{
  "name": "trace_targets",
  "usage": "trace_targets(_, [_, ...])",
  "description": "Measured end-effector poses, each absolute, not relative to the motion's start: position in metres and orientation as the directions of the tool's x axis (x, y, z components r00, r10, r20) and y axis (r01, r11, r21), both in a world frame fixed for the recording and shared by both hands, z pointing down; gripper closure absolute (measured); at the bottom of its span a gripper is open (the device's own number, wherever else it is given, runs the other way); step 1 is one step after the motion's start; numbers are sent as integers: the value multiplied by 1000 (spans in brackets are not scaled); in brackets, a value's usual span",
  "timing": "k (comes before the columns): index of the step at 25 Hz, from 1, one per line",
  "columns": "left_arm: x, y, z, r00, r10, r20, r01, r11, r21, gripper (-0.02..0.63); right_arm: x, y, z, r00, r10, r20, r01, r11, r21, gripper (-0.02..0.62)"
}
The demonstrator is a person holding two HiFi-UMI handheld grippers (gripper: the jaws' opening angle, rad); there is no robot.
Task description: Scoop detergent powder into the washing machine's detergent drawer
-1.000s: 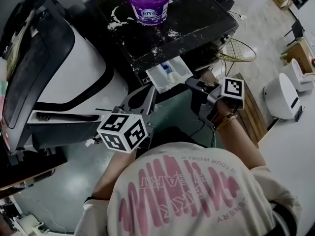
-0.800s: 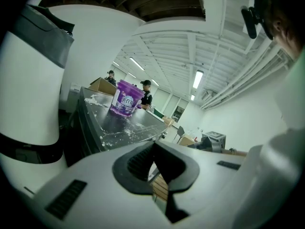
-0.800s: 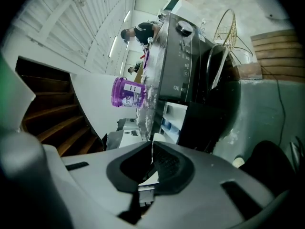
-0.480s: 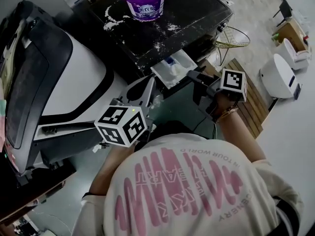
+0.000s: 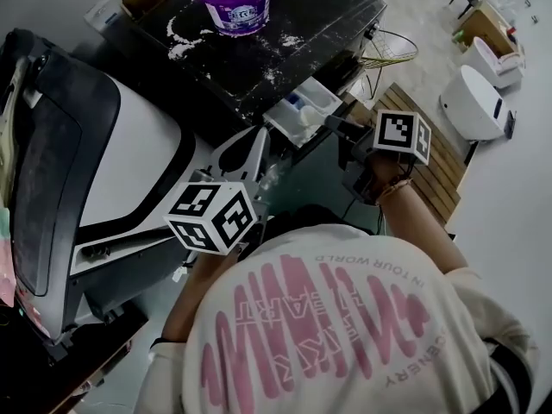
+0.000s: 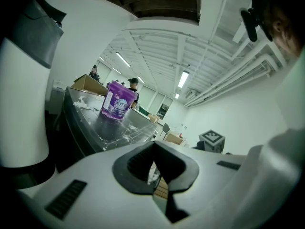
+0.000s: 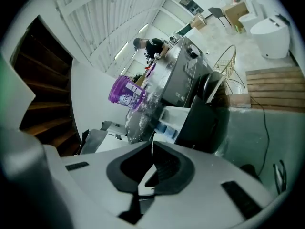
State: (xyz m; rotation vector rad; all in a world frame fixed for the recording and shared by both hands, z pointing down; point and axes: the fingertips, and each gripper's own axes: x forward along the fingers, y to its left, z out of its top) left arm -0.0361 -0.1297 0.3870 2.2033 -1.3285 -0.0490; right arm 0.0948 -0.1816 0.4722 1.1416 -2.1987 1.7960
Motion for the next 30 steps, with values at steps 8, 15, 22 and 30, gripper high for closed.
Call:
trace_targets(8, [-50, -127, 392, 541, -809, 229, -781, -383, 493, 603, 80, -171, 476, -654, -493, 573, -707, 130, -695, 591])
trace_targets(15, [-60, -124, 396, 561, -799, 218, -765, -400, 504, 603, 74, -165, 478, -590, -502, 633, -789, 190, -585, 591])
trace_targets(22, [-69, -124, 401, 570, -794, 212, -757, -407, 511, 603, 66, -164, 478, -522, -516, 680, -852, 278, -443, 591])
trace_targets(30, [-81, -126, 408, 569, -792, 221, -758, -401, 514, 603, 61, -166, 484, -458, -522, 720, -884, 353, -306, 591])
